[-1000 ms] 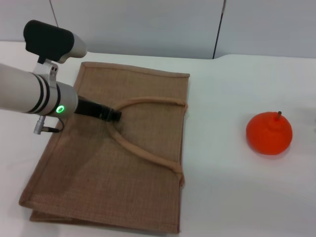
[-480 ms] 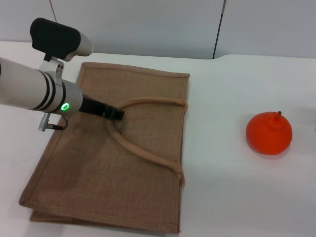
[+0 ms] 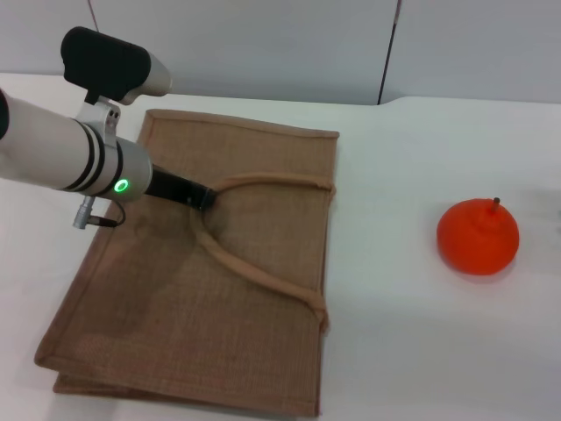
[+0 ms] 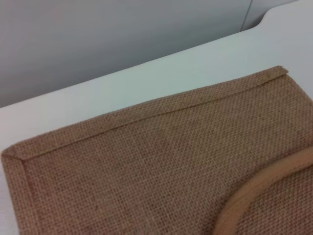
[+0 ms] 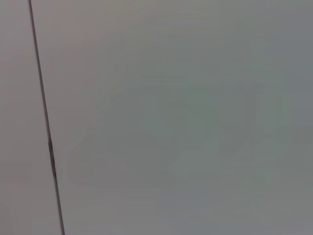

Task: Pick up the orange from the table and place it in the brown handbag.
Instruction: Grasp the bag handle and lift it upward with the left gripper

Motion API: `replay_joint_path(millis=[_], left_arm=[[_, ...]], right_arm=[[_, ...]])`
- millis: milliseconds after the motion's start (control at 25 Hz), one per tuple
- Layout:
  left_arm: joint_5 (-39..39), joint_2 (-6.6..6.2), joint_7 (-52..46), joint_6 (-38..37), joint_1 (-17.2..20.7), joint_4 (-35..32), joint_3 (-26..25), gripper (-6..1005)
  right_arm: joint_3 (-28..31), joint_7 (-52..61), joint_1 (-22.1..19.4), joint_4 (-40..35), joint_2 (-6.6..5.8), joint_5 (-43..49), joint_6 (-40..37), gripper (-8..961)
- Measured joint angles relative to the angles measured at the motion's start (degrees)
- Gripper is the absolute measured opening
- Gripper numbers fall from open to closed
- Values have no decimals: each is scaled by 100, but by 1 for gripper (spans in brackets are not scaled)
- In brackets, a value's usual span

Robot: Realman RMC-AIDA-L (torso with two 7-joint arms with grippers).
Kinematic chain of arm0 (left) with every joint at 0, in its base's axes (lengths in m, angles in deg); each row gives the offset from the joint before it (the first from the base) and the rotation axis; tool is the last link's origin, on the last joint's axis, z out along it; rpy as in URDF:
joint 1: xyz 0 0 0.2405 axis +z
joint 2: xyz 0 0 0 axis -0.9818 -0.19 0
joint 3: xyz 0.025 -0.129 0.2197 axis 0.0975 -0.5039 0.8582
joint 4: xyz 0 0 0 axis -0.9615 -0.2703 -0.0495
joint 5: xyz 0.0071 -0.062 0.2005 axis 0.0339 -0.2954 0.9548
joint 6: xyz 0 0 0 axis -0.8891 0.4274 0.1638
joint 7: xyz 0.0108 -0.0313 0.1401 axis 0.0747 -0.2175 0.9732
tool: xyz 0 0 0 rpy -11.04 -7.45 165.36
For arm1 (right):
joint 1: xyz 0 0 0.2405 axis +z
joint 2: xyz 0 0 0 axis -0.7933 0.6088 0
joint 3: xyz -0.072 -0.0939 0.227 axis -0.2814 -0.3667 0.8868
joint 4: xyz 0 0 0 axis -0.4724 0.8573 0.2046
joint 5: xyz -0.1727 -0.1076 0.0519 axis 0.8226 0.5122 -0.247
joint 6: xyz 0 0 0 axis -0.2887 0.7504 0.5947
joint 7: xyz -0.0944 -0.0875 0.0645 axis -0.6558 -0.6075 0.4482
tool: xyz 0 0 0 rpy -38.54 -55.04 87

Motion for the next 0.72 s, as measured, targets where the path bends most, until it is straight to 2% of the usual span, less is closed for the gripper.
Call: replay_joint_path(millis=[360, 720], left_arm=[[32, 0, 12, 15, -31, 97, 2, 188], [42, -19, 74, -94, 36, -102, 0, 128]], right_arm=[[0, 3, 0, 0, 0, -6, 16, 869], [-42, 80, 19, 2, 0, 24, -6, 869]])
